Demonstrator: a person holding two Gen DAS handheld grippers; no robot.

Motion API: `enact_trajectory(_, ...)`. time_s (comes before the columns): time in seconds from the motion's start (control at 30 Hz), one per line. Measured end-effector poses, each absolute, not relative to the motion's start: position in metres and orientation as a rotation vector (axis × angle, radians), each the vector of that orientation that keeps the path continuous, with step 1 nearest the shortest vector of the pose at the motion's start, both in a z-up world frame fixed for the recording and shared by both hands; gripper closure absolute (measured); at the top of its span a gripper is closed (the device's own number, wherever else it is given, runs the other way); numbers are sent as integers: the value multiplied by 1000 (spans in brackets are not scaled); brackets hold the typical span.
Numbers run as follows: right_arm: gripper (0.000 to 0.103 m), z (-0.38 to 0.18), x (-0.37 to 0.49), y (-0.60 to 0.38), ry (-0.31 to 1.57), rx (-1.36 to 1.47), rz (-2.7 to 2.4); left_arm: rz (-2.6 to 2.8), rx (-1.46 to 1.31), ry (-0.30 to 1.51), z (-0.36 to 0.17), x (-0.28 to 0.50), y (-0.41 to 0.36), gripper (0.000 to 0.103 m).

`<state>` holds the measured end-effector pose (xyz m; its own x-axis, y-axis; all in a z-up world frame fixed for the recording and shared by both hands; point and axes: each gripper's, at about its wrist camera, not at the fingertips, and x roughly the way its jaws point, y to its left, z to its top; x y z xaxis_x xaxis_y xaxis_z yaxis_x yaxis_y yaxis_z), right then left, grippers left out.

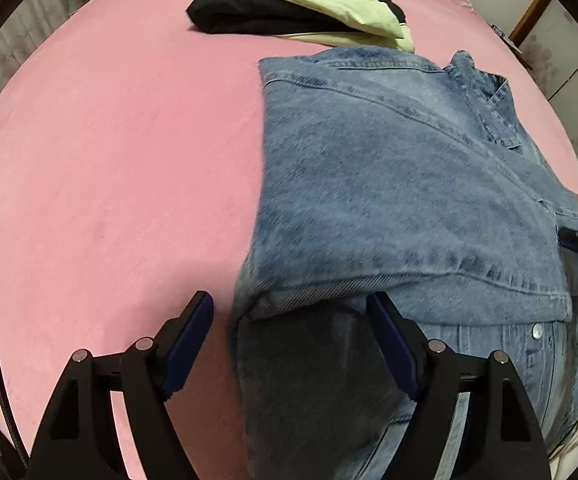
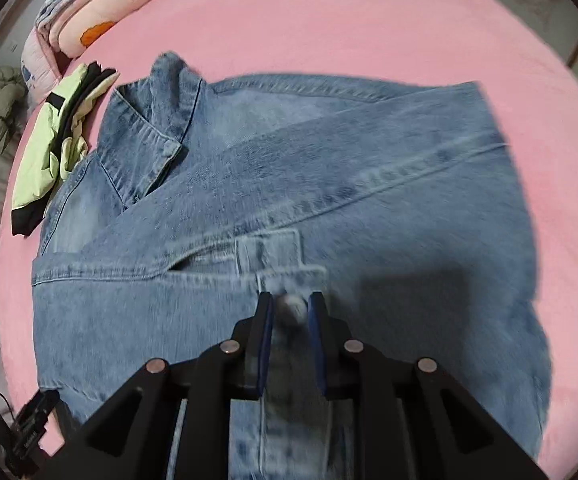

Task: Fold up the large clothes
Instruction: 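Grasp the jacket hem beside the buttons with the right tool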

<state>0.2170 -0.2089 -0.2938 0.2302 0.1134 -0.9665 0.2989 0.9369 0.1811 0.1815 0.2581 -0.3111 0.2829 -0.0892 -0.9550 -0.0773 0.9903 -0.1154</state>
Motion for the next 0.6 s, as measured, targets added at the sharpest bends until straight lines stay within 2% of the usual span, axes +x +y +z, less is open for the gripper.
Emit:
enact_trajectory(0.07,71,-303,223,-210,1357,389,-105,21,-138,1290,-311,175,262,24)
enact_trajectory(0.13,51,-309,227,-209,1353,430,-61,52,-142,1313,-316,170,268,24)
enact_trajectory(0.2,47,-309,230,-200,1355,387,-36,77,-156,1328,-321,168,272,24)
enact_trajectory(0.27,59,-308,233,-183,1375,232,-27,102,-162,1324,-322,169,273,24)
enact_trajectory(0.3,73,-309,234,-175,1385,139,-19,111,-160,1318,-322,171,273,24)
enact_trajectory(0.33,79,-308,233,-171,1383,104,11,121,-157,1314,-322,172,272,24)
enact_trajectory(0.43,87,-297,230,-167,1362,66,57,158,-143,1310,-323,180,268,24)
enact_trajectory(0.6,84,-289,233,-180,1364,86,33,188,-117,1319,-324,189,264,24)
